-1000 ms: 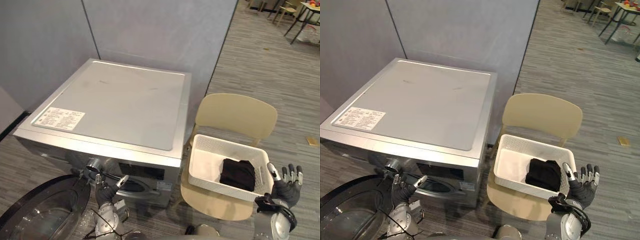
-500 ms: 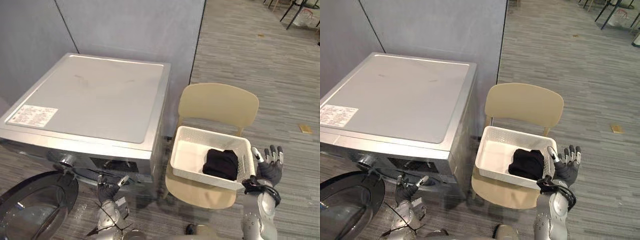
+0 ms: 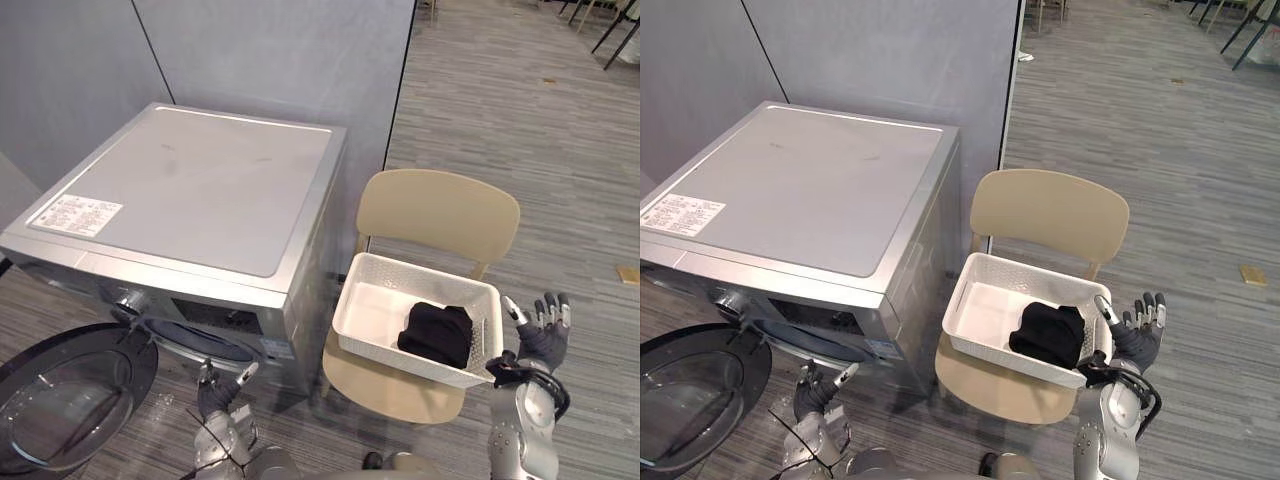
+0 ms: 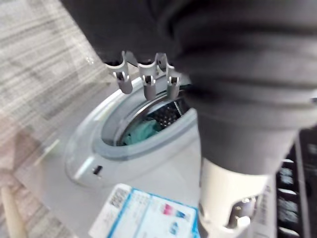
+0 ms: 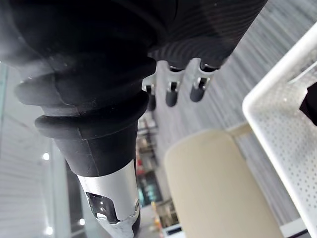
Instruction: Pick up the laundry basket with both hands and put the clothes into the washing machine.
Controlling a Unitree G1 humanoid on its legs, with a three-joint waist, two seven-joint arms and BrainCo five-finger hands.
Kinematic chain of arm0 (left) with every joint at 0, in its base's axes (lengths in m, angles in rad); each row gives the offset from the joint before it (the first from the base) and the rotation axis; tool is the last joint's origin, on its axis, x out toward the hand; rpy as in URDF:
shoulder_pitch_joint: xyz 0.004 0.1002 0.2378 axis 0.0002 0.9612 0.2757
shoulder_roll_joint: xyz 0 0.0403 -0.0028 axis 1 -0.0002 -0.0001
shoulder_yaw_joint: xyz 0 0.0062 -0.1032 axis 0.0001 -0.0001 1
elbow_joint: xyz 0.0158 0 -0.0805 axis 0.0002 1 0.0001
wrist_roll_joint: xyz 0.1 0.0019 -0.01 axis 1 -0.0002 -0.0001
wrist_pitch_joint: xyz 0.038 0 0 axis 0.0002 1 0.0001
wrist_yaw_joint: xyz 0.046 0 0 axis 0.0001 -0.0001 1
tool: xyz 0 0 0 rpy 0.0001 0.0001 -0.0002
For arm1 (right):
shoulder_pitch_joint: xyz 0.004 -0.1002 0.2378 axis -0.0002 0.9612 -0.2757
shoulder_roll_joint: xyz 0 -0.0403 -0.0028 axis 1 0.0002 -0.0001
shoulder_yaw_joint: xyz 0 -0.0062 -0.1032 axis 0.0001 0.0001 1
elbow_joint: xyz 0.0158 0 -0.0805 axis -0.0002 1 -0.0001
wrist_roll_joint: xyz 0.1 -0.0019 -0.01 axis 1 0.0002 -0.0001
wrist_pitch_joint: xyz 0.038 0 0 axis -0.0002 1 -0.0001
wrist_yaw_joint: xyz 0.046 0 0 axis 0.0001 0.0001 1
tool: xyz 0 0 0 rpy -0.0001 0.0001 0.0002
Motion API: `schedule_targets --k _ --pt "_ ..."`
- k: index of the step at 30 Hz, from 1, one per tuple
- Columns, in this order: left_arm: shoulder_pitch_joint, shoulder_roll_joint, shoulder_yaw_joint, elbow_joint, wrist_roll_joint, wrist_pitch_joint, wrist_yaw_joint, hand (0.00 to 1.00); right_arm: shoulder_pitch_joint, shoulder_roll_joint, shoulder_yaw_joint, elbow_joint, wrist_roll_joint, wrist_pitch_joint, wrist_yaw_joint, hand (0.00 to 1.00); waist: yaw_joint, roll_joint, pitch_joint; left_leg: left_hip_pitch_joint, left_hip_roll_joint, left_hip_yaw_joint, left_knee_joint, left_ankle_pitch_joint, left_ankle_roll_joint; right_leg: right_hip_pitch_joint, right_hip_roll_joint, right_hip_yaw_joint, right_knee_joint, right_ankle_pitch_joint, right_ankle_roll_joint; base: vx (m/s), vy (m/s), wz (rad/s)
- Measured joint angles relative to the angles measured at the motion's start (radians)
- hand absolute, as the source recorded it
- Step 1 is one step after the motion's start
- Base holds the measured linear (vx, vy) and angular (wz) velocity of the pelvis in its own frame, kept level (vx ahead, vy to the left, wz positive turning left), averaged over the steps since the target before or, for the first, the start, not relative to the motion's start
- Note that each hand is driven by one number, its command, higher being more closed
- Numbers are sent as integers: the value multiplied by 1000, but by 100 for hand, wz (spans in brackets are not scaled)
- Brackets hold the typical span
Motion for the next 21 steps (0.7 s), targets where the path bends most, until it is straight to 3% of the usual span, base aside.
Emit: schedule_targets --k 2,3,5,8,10,14,21 --pt "-34 12 60 176 19 11 -2 0 -15 -6 -12 2 -22 4 8 0 -2 13 -12 39 -26 1 -109 3 -8 4 -5 8 -28 23 14 79 83 -1" --pt "-59 15 89 303 34 18 -2 0 -23 -18 -23 16 -36 4 8 0 -3 14 -17 55 -40 0 -172 28 -44 4 -9 4 -45 40 21 100 120 7" --pt "-93 5 182 478 56 50 -5 0 -47 -39 -59 70 -60 18 9 0 -5 10 -26 70 -64 -5 -242 52 -77 6 -22 -6 -75 56 37 71 138 22" --pt "-103 37 240 576 90 81 -7 0 -60 -69 -78 140 -109 46 26 0 -3 13 -46 105 -103 -3 -317 82 -69 43 -43 -10 -147 92 60 42 124 14" --pt "-85 46 262 603 91 91 -11 0 -69 -74 -78 164 -149 53 31 0 -3 18 -51 116 -118 -2 -323 82 -69 68 -53 -7 -184 110 73 34 128 -2" --pt "-37 53 265 627 115 90 -50 0 -136 -166 -83 301 -282 81 51 0 -1 23 -51 116 -141 -1 -327 82 -69 85 -69 -3 -233 147 86 -22 77 -1" --pt "-39 55 197 624 115 75 -73 0 -366 -469 -26 641 -427 108 106 0 0 54 -54 91 -162 -4 -399 127 -55 41 -73 5 -275 199 89 -102 36 -2"
